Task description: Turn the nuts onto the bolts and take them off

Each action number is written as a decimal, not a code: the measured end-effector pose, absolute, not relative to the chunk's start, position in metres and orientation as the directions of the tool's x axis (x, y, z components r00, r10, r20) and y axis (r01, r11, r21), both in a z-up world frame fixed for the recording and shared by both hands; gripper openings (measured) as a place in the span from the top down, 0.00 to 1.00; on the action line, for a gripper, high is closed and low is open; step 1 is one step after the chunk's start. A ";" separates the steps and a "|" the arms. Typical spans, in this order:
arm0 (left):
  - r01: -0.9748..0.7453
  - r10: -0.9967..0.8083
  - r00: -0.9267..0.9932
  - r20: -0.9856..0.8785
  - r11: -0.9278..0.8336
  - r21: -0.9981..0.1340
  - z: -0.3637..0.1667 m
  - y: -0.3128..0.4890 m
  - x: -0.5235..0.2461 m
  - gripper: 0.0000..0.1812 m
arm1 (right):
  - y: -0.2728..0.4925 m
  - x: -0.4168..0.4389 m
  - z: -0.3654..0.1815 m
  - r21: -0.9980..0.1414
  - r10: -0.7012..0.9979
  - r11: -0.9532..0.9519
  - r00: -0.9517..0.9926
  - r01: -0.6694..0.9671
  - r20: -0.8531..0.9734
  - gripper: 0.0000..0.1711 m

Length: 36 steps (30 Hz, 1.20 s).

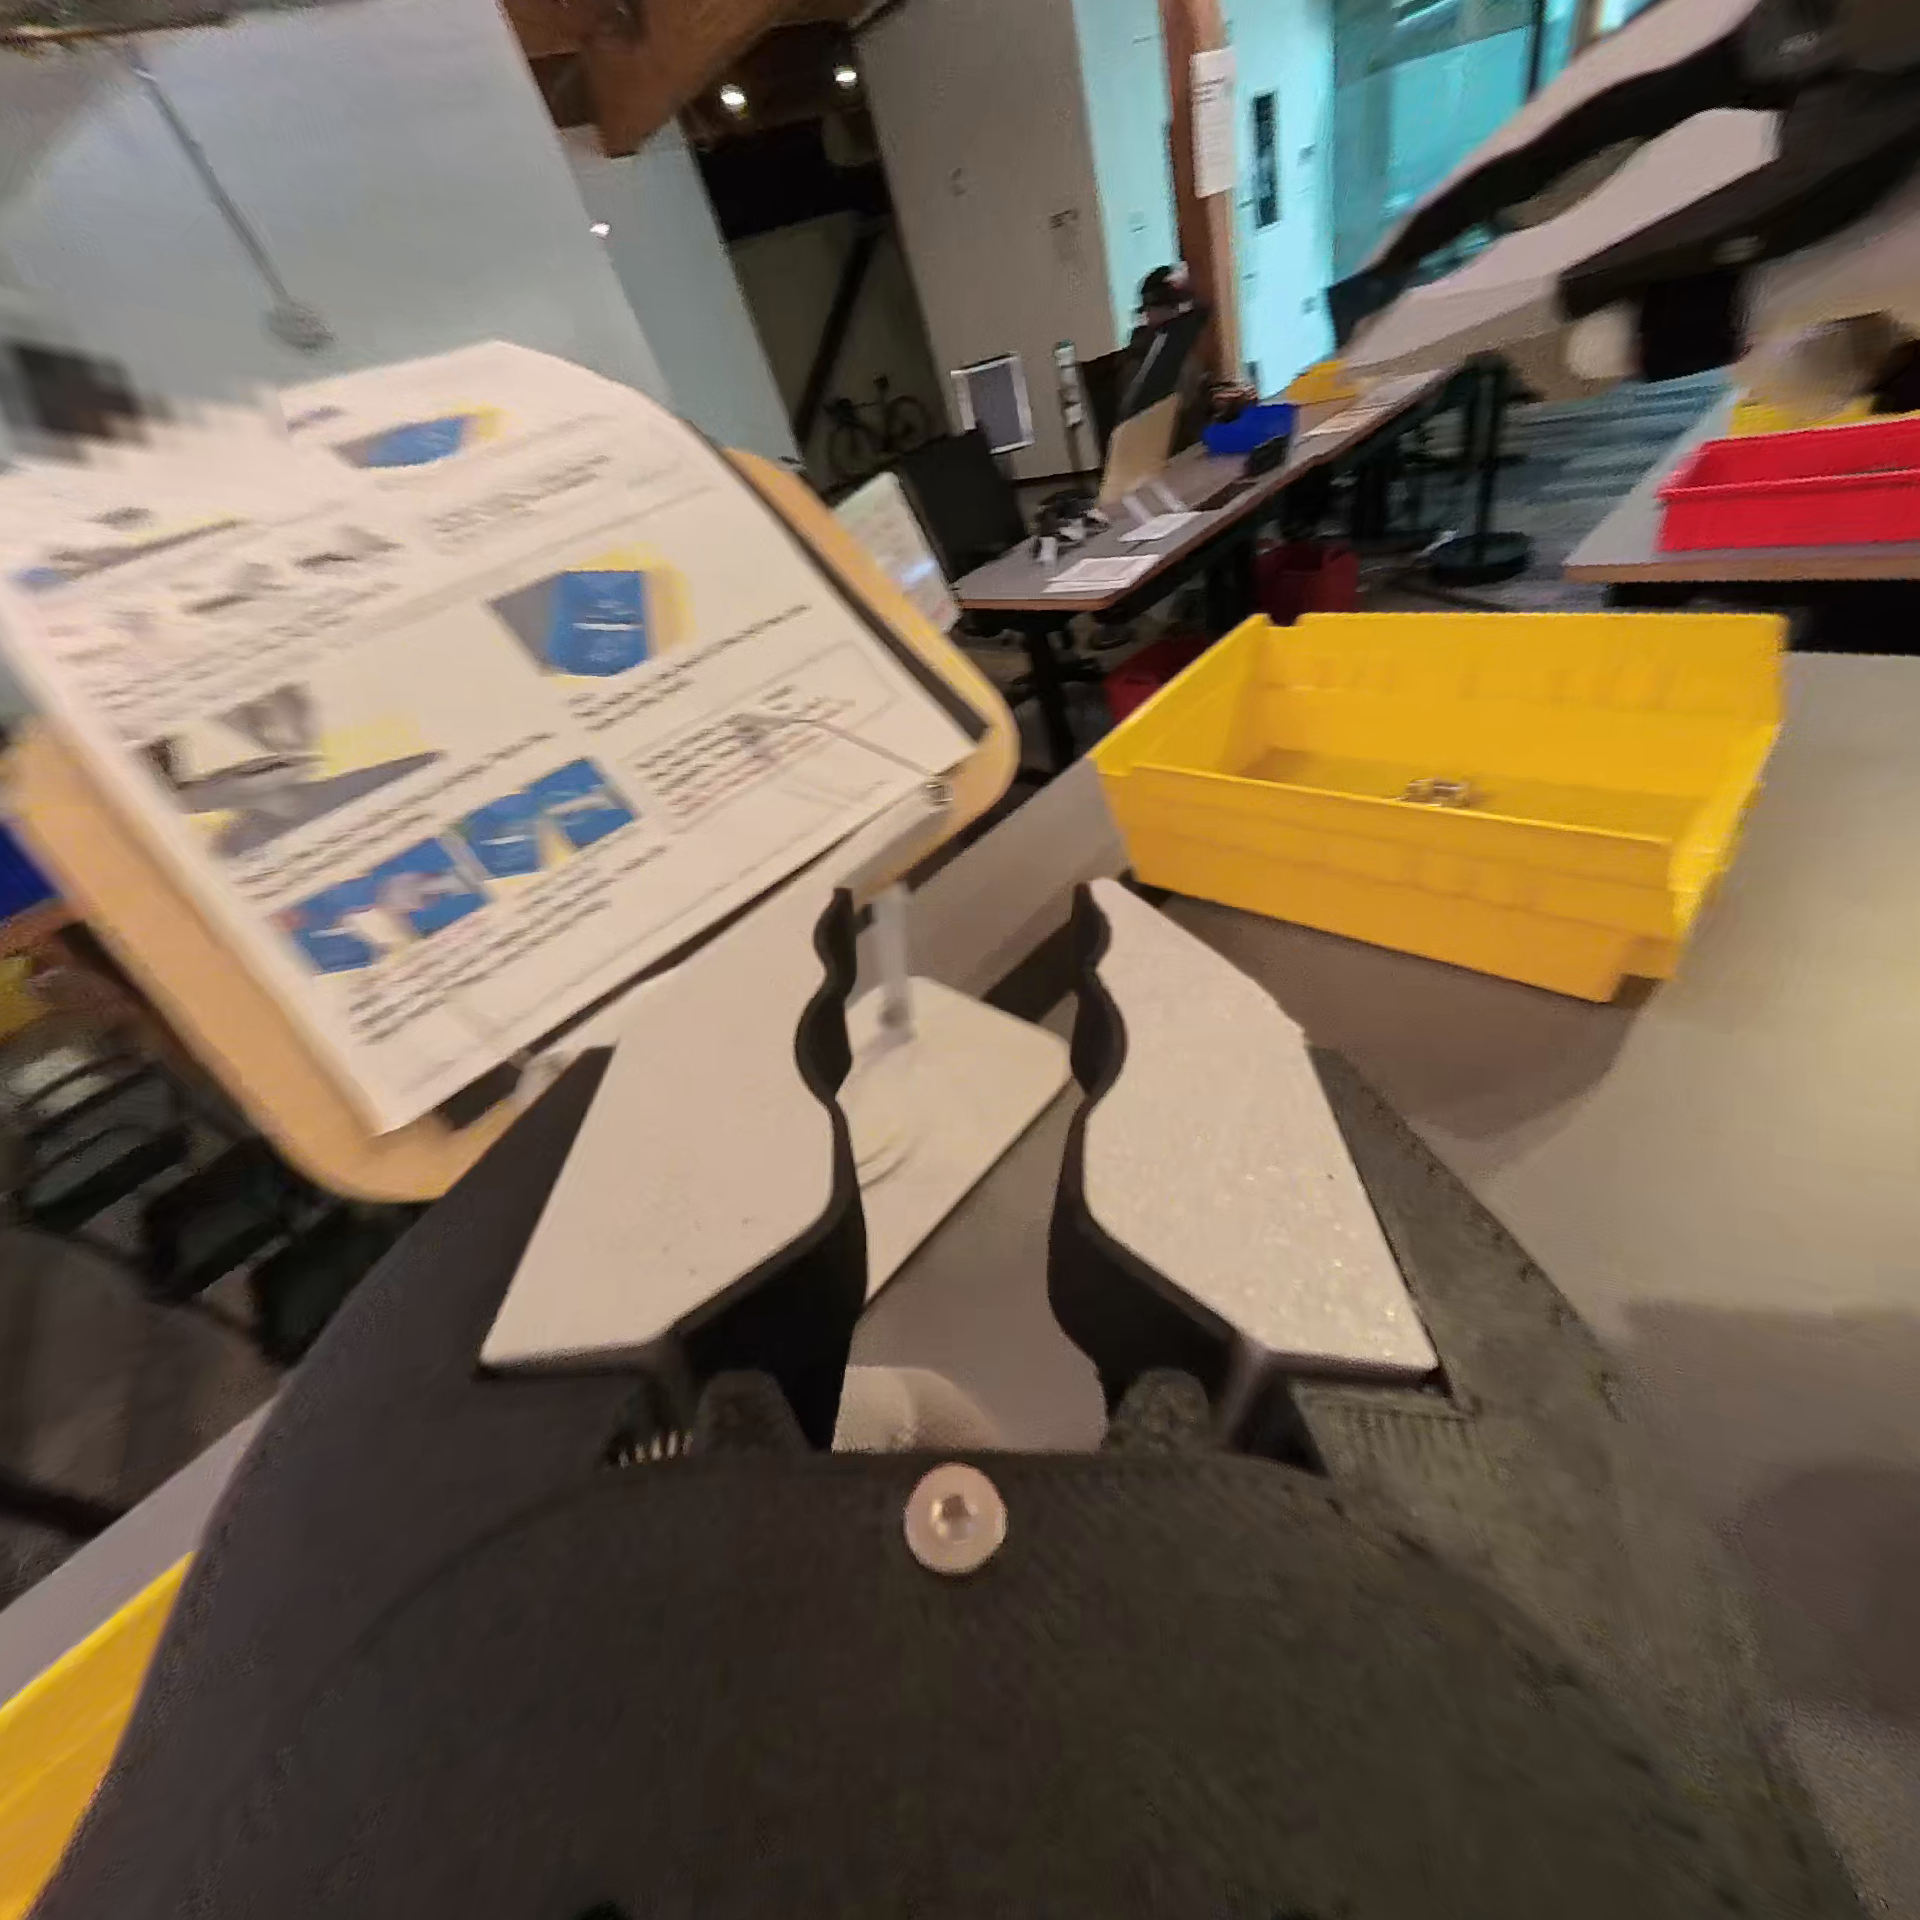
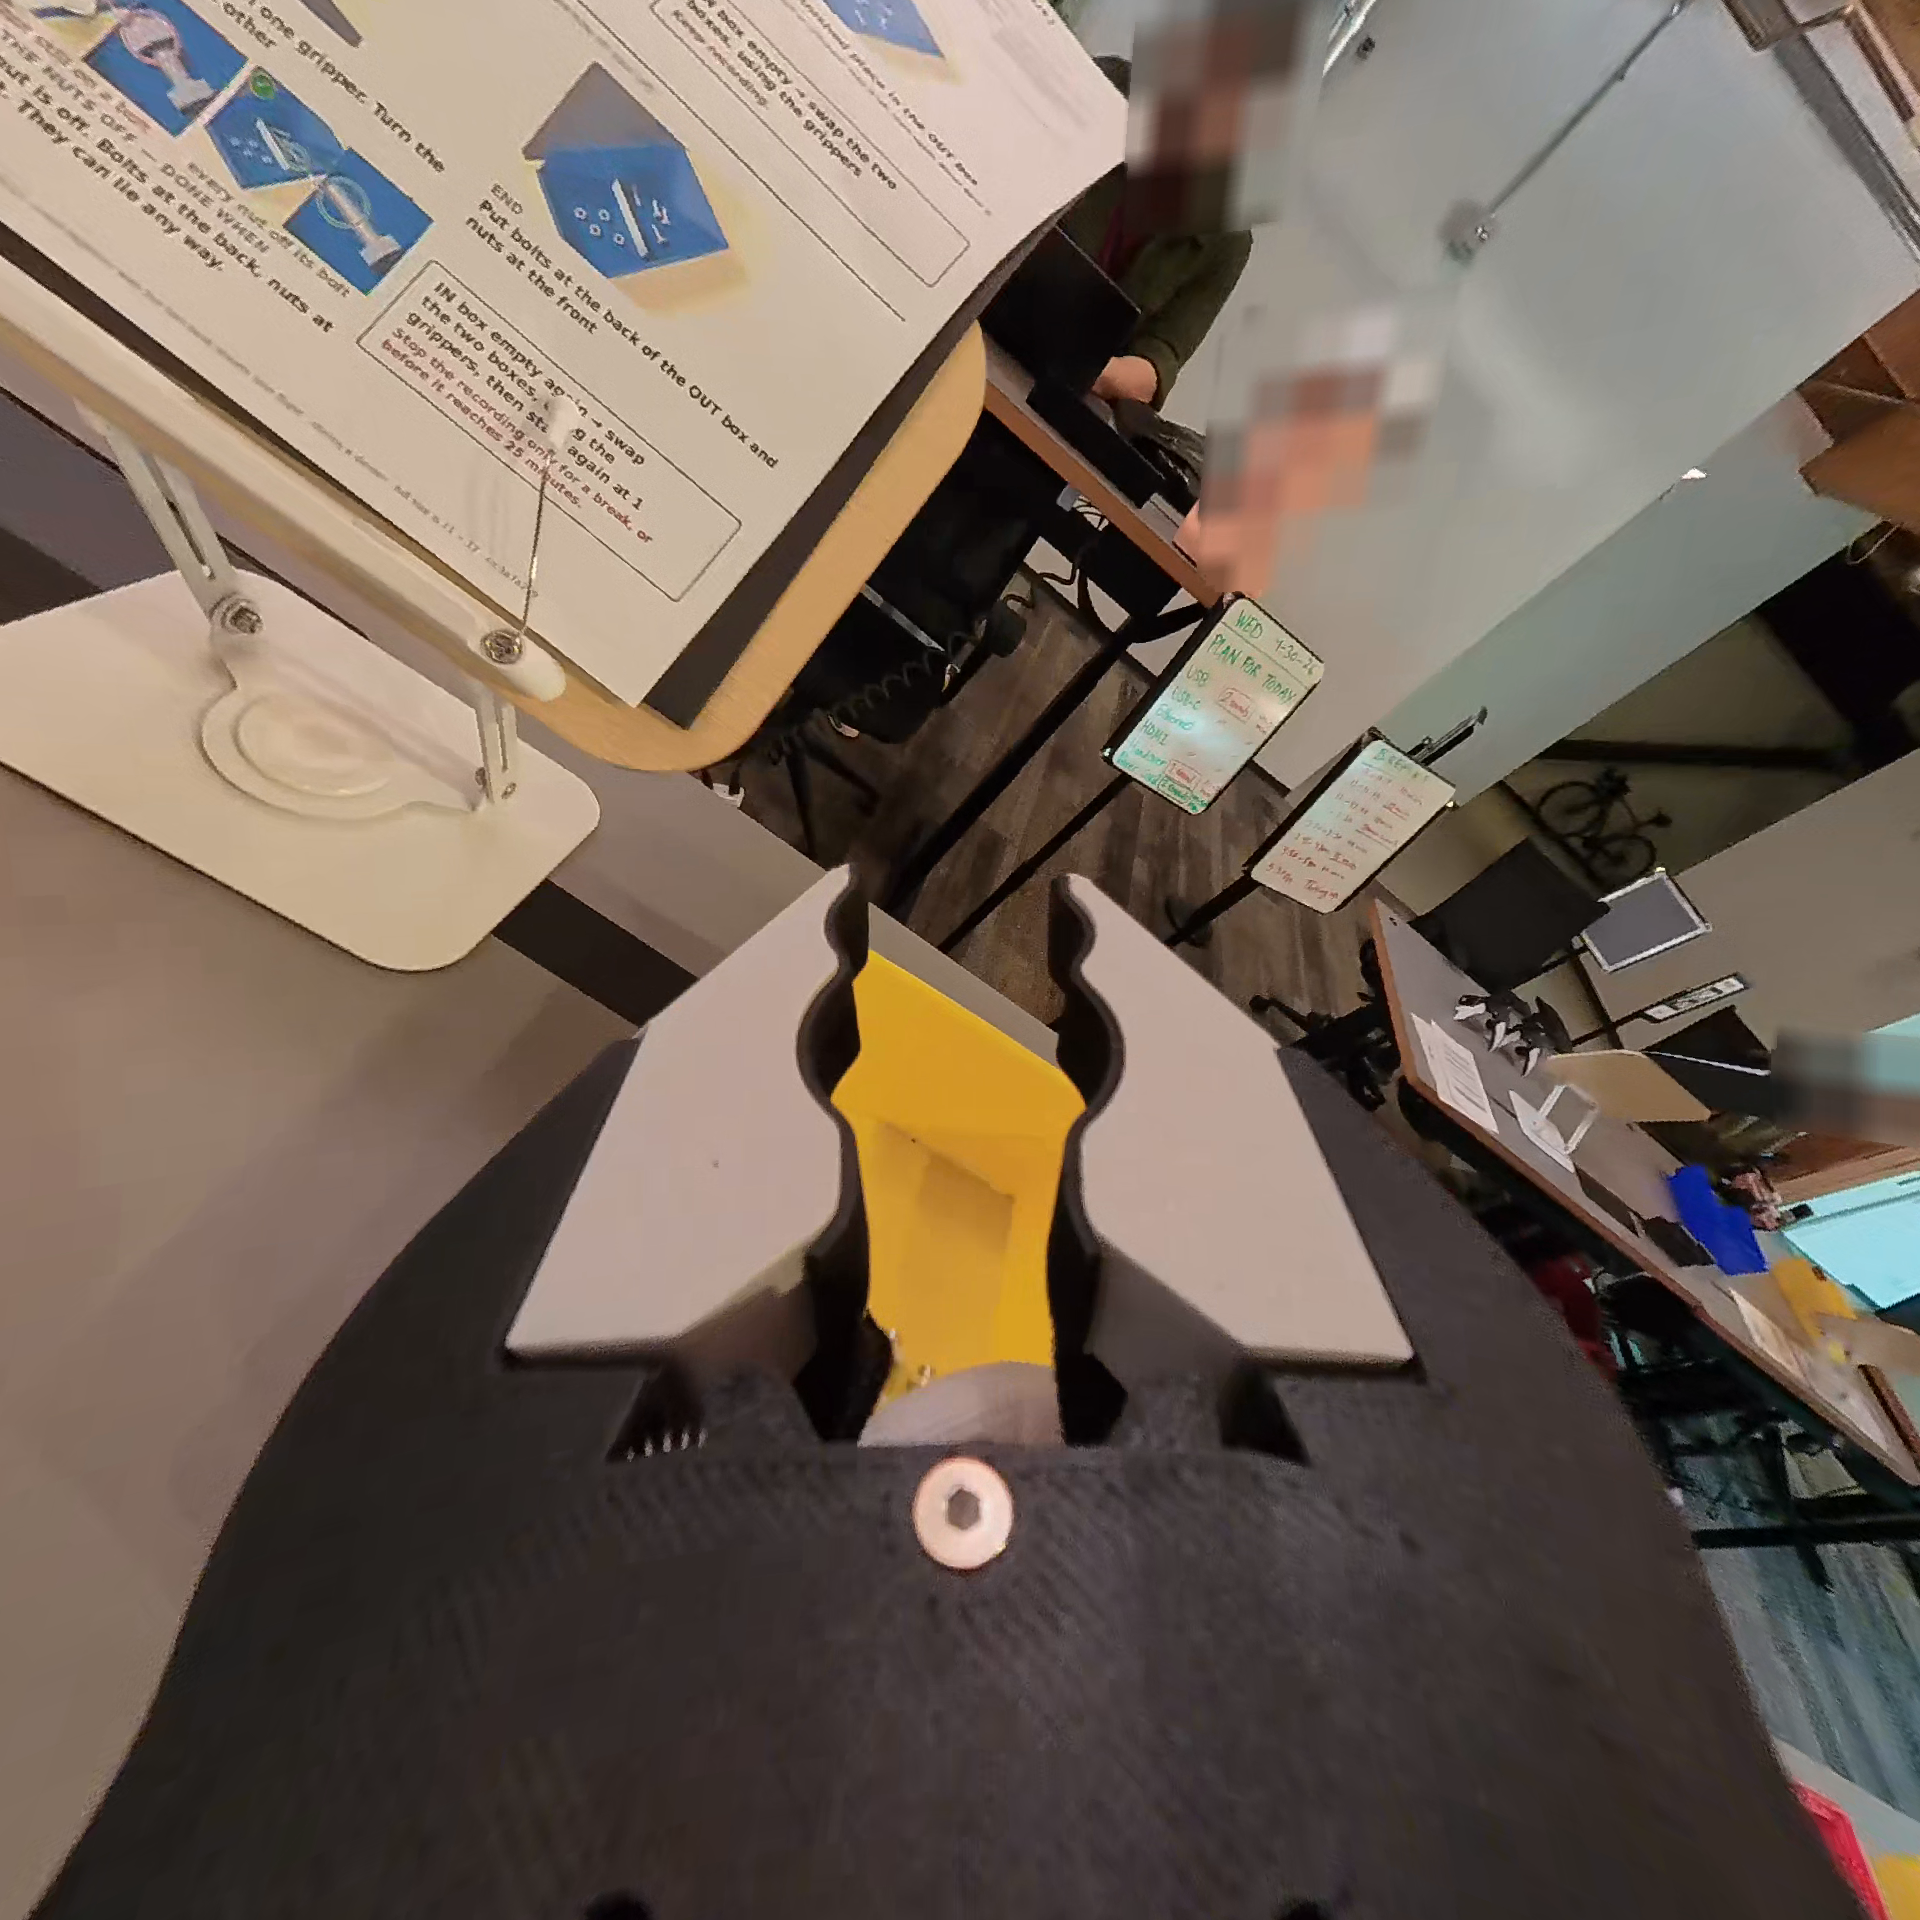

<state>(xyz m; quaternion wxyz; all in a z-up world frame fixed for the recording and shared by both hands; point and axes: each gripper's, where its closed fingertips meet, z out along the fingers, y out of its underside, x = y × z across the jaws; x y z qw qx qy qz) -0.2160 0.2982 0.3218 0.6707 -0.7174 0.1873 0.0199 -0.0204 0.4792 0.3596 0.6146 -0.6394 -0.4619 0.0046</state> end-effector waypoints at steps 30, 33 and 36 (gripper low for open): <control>0.090 0.627 0.740 -0.244 -0.452 -0.888 0.161 0.081 -0.517 0.57 | 0.531 0.204 0.145 -0.901 0.521 -0.291 0.843 0.321 0.132 0.61; 0.094 0.637 0.723 -0.268 -0.475 -0.875 0.153 0.082 -0.520 0.53 | 0.537 0.201 0.138 -0.896 0.508 -0.298 0.849 0.330 0.144 0.63; 0.117 0.619 0.743 -0.256 -0.496 -0.860 0.141 0.086 -0.519 0.57 | 0.539 0.197 0.139 -0.902 0.517 -0.302 0.848 0.309 0.118 0.70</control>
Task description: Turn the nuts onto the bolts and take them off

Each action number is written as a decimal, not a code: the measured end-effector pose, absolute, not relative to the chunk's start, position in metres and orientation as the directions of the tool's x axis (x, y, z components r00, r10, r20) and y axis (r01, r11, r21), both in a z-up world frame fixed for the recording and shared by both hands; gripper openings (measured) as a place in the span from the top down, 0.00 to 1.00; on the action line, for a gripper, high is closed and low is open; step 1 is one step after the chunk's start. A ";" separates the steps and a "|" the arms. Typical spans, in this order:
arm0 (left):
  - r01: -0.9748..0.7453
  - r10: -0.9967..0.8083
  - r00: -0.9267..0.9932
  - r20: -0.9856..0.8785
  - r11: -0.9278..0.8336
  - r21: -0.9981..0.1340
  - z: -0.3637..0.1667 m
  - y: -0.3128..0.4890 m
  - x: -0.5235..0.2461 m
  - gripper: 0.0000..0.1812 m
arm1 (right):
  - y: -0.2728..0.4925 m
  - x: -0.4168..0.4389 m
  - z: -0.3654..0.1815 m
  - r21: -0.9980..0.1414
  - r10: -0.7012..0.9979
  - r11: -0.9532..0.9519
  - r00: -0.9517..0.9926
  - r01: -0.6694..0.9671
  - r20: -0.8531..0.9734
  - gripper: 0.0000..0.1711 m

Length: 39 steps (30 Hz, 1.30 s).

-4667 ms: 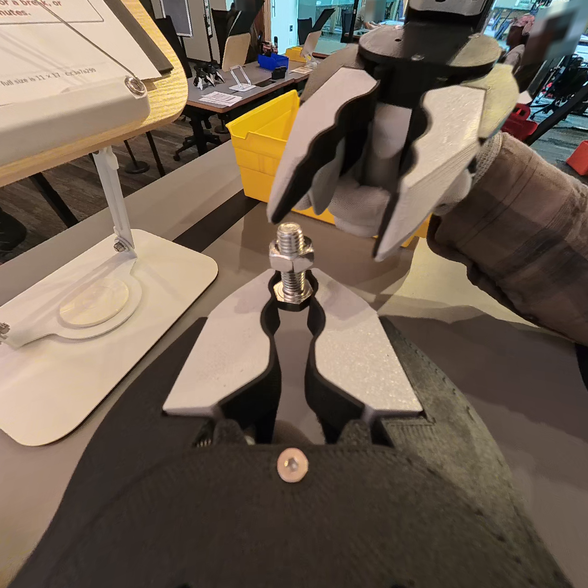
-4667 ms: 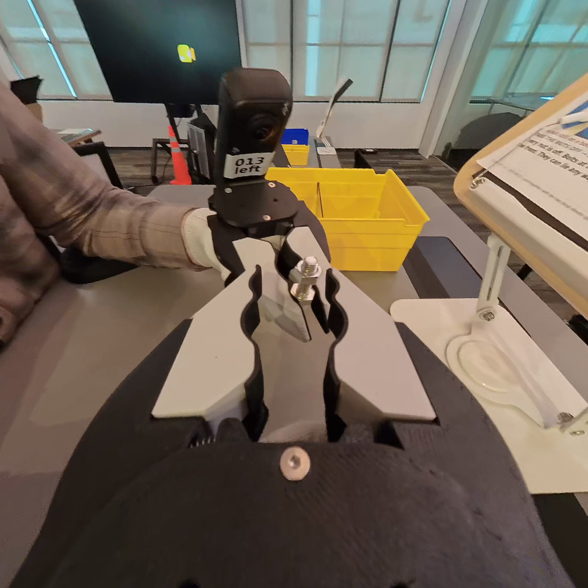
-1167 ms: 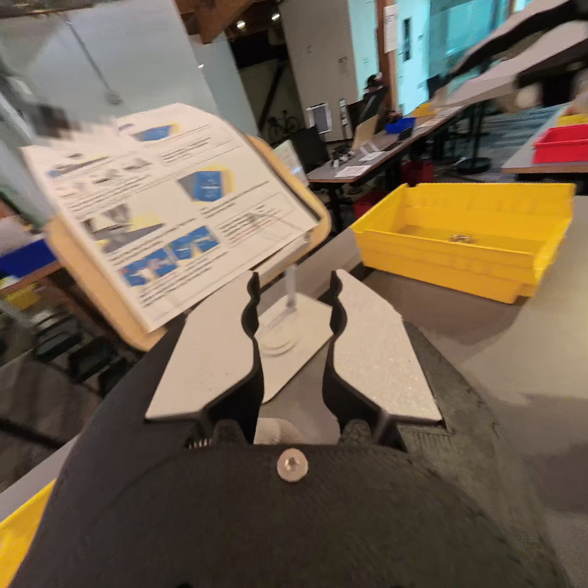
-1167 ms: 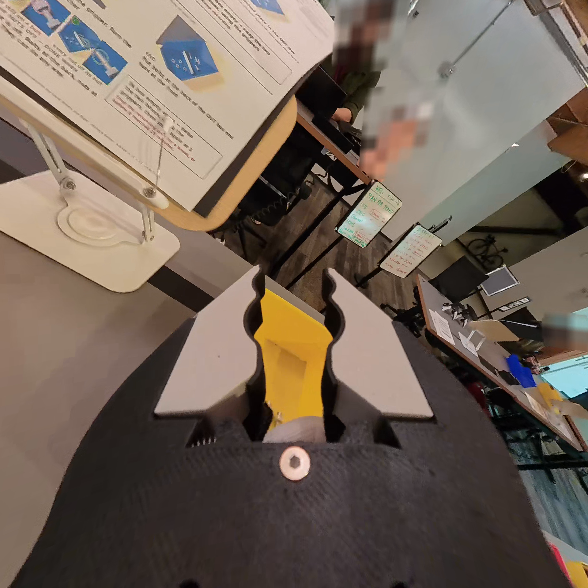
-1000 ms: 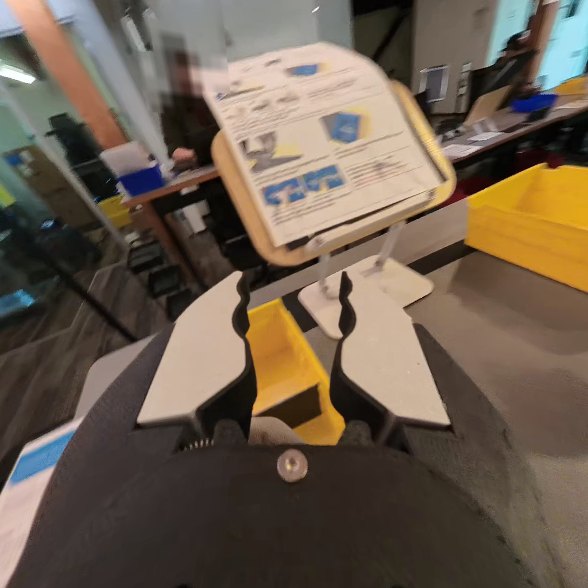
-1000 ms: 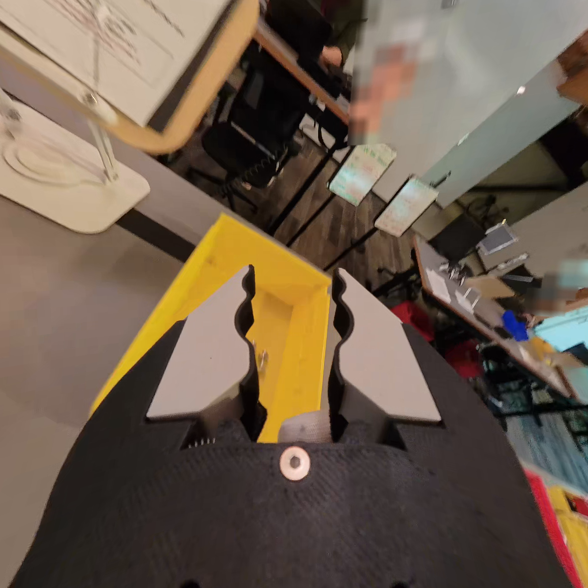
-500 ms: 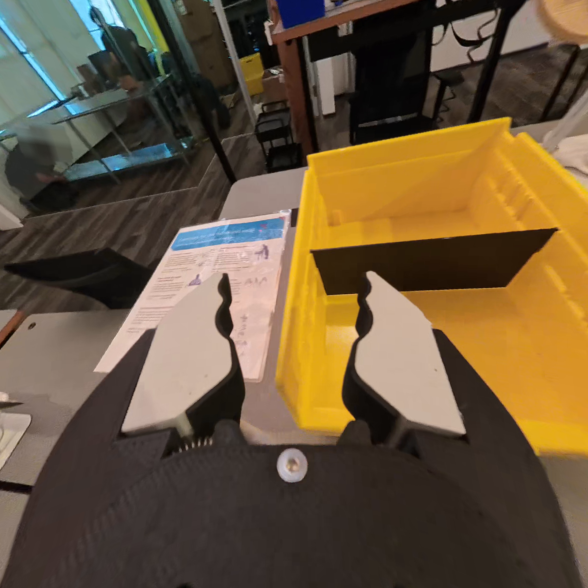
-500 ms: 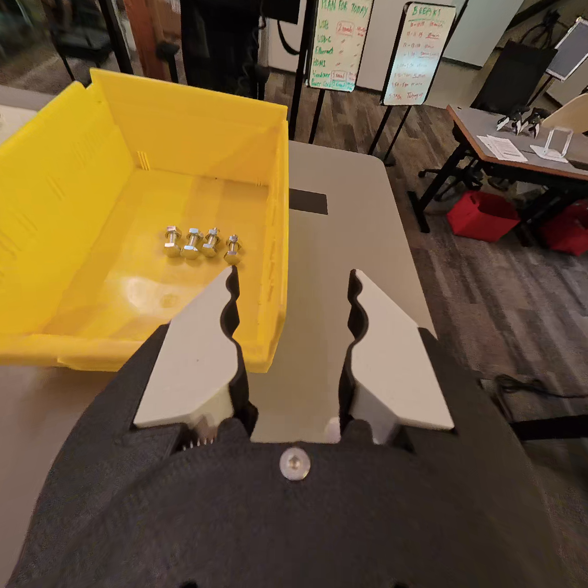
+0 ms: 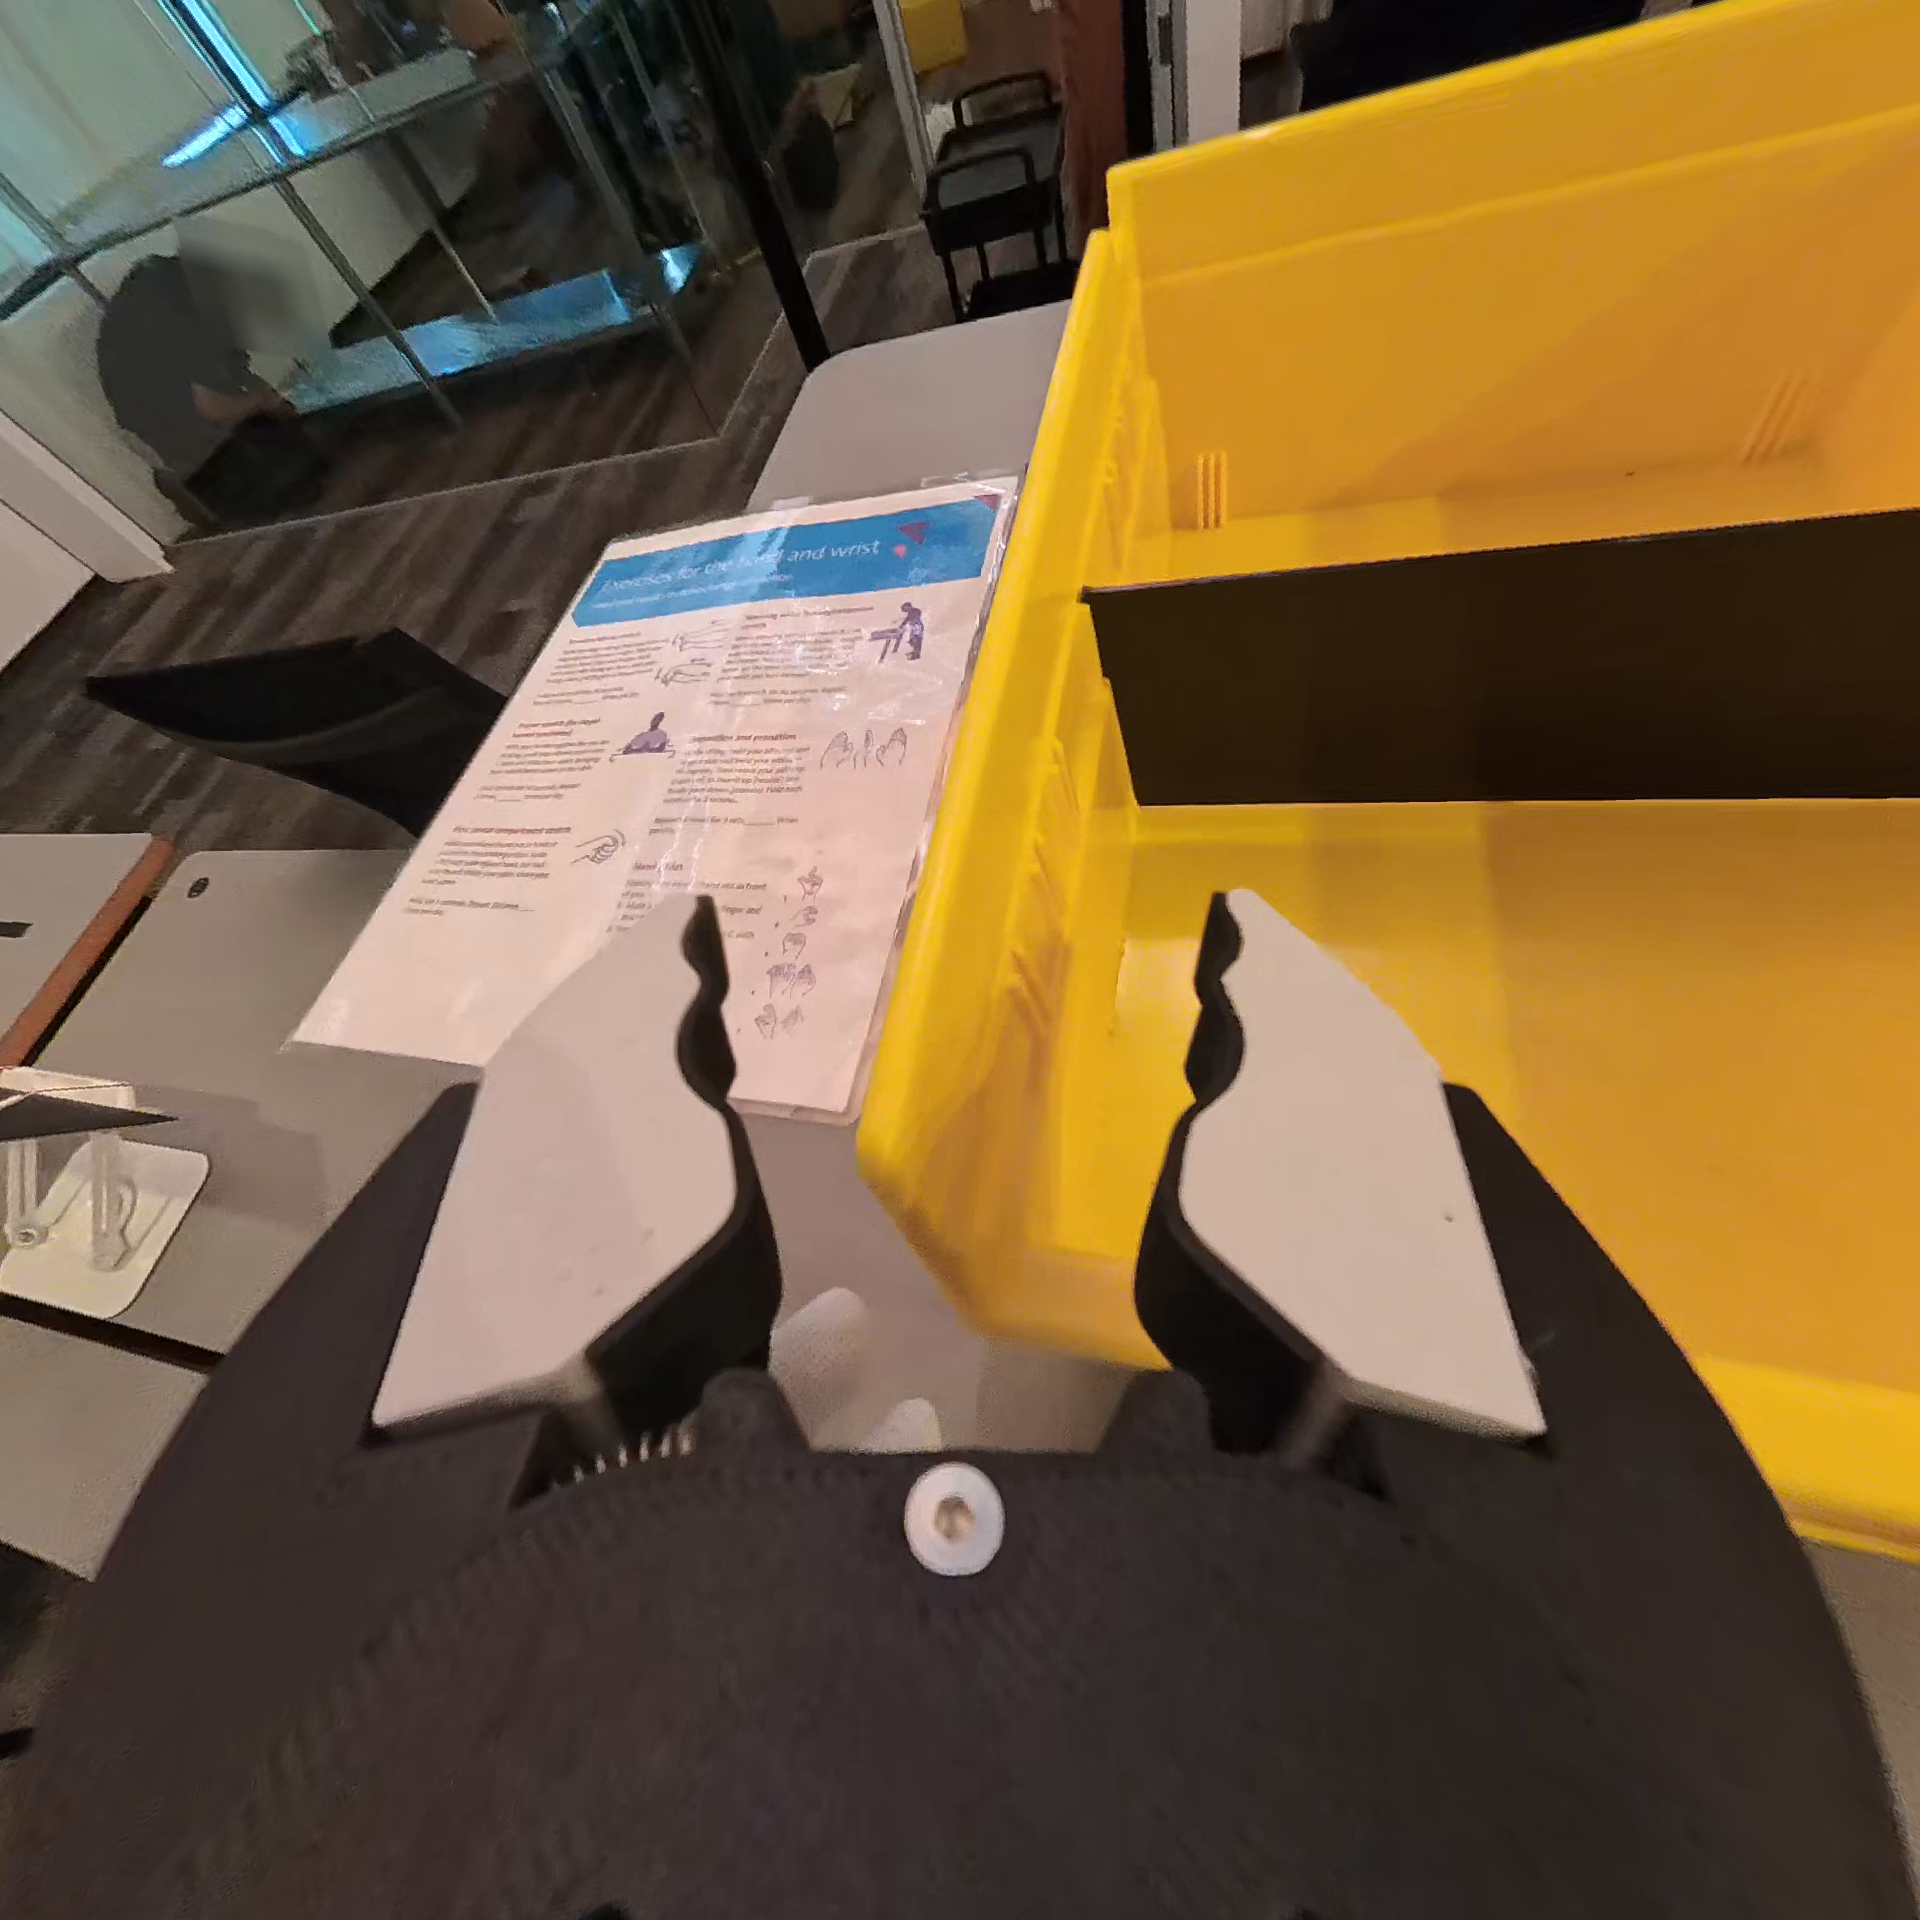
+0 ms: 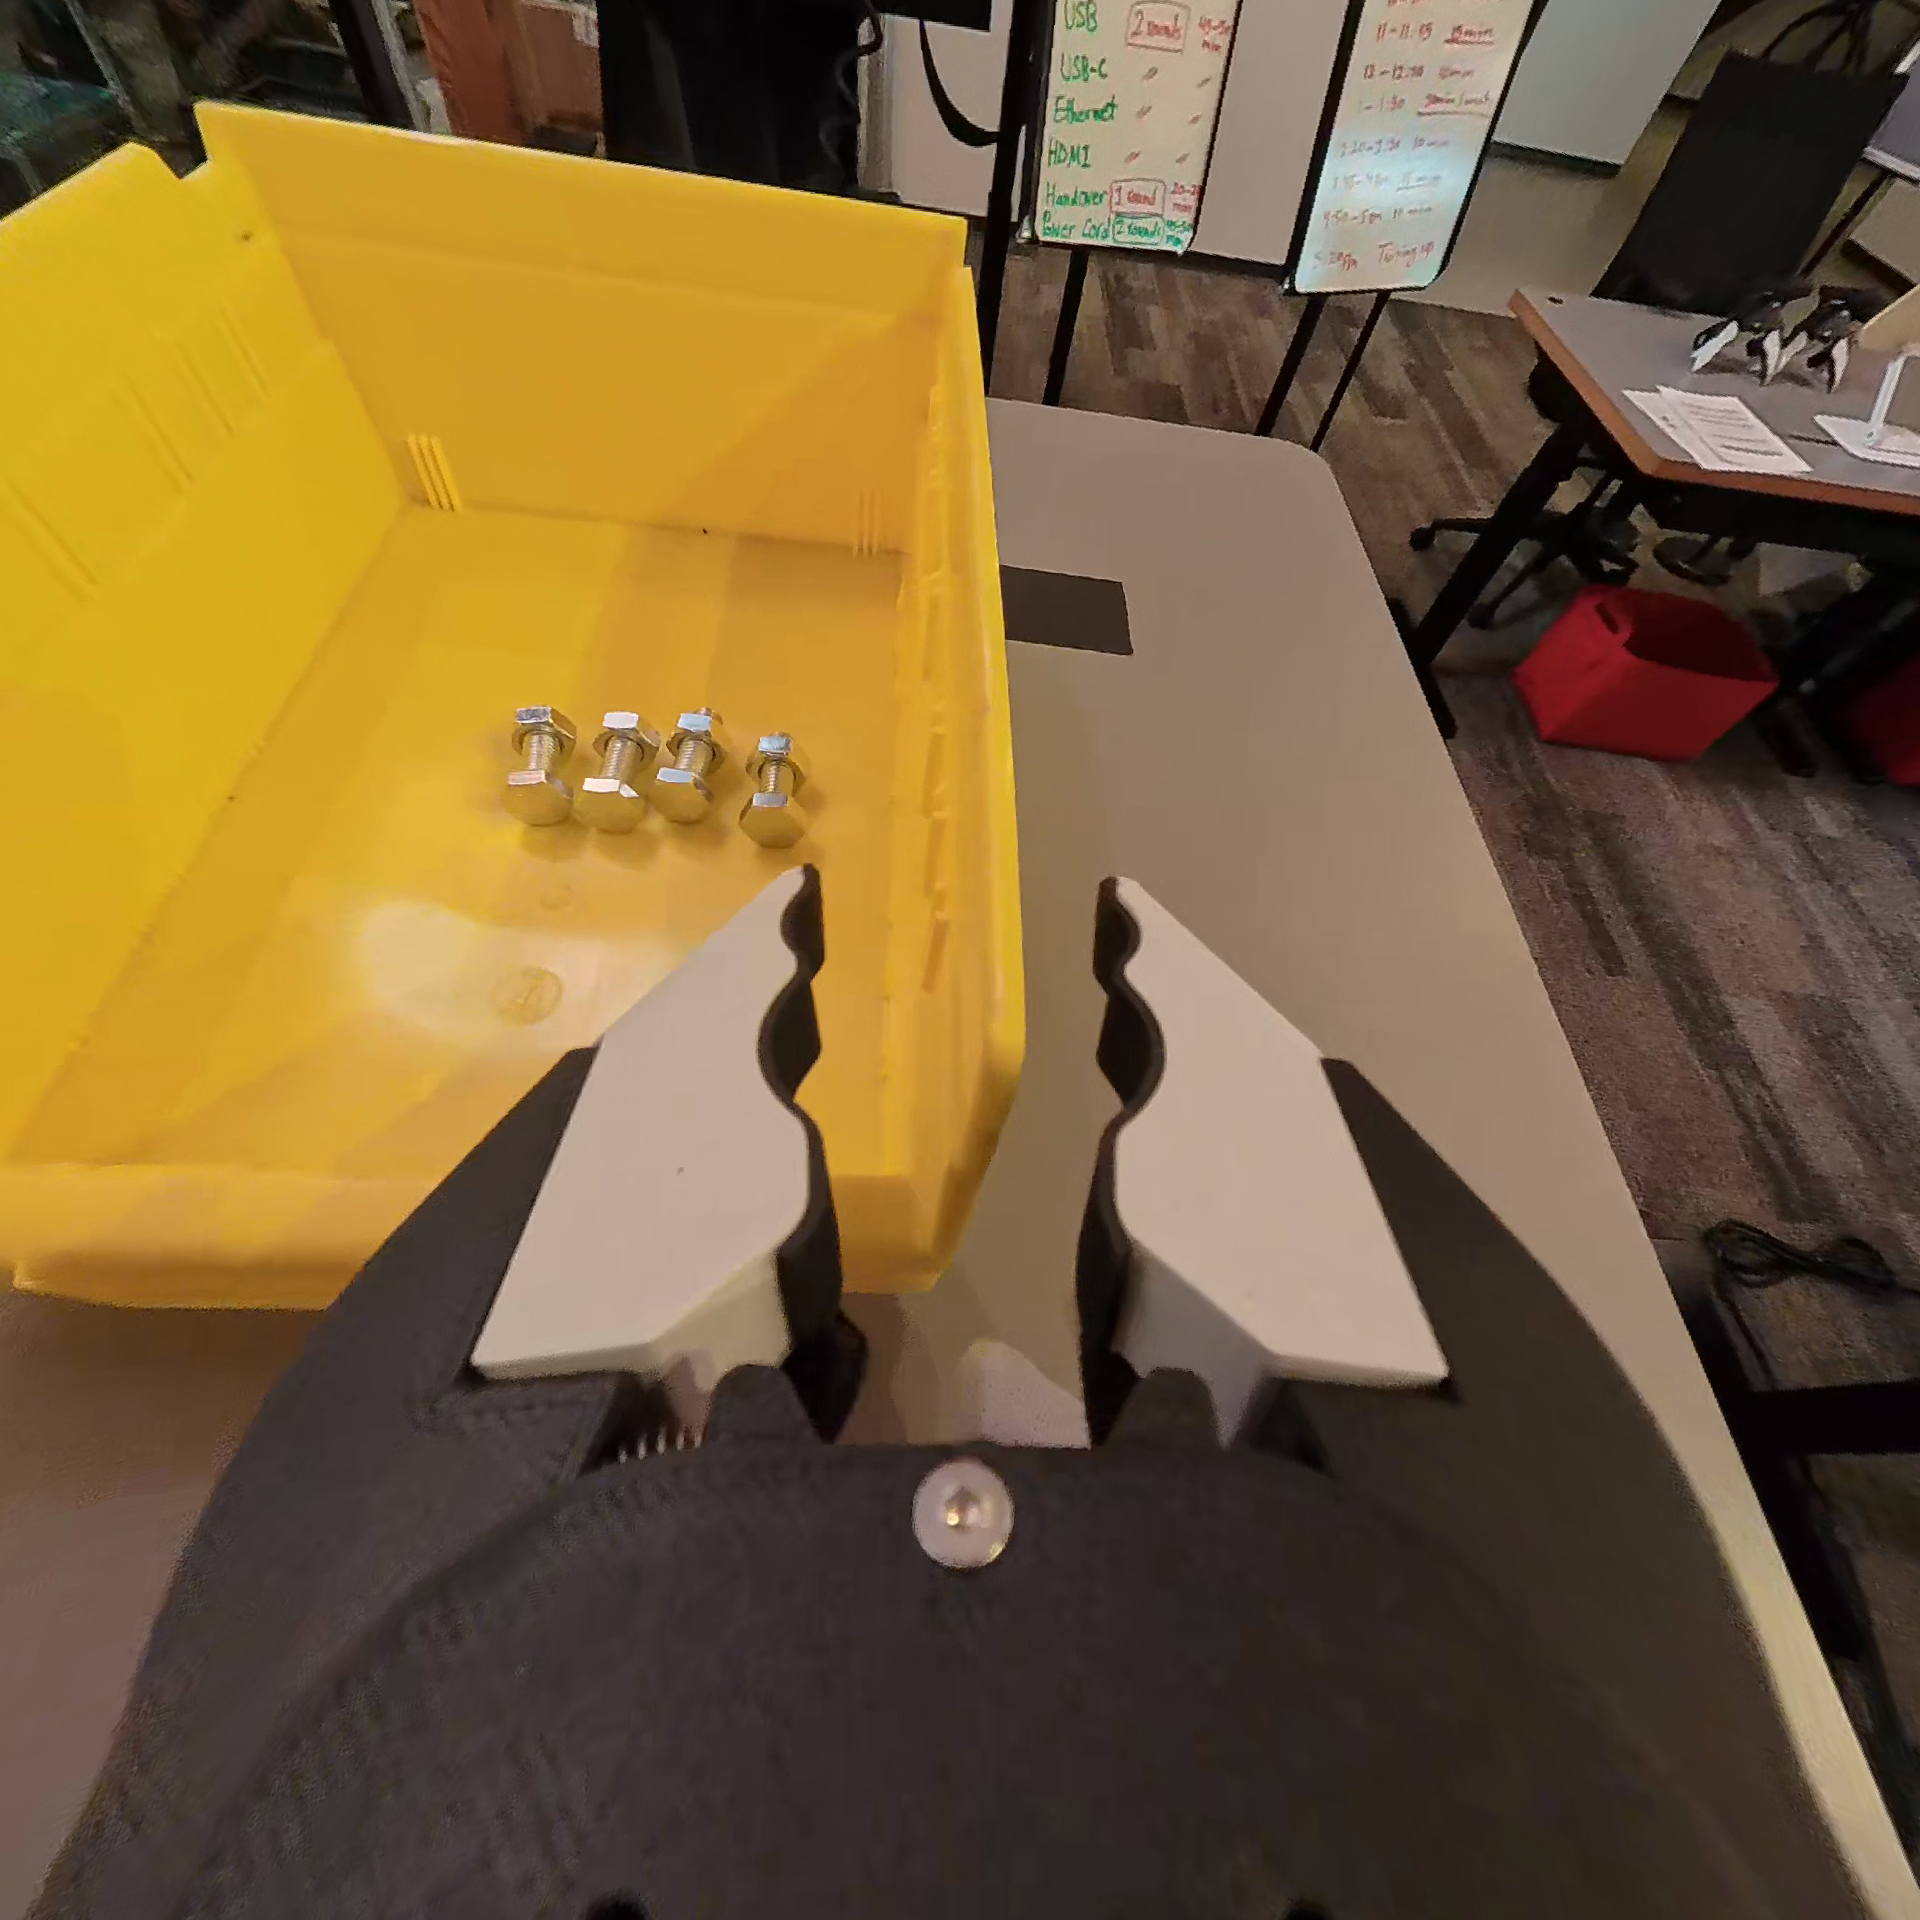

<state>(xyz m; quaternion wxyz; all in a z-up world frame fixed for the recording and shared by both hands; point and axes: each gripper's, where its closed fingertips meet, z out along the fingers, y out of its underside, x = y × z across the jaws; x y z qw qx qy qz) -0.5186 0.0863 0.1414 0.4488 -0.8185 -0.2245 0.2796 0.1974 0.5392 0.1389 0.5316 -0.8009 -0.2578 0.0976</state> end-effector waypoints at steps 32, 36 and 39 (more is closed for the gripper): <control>0.210 0.415 0.908 0.056 -0.334 -0.919 0.135 0.118 -0.502 0.87 | 0.522 0.190 0.132 -0.908 0.600 -0.332 0.800 0.256 0.006 0.84; 0.191 0.439 0.898 0.023 -0.342 -0.920 0.133 0.117 -0.508 0.96 | 0.517 0.190 0.125 -0.894 0.613 -0.345 0.790 0.288 0.018 0.95; 0.191 0.432 0.901 0.032 -0.330 -0.925 0.133 0.120 -0.508 0.97 | 0.518 0.192 0.125 -0.897 0.607 -0.344 0.794 0.278 0.013 0.99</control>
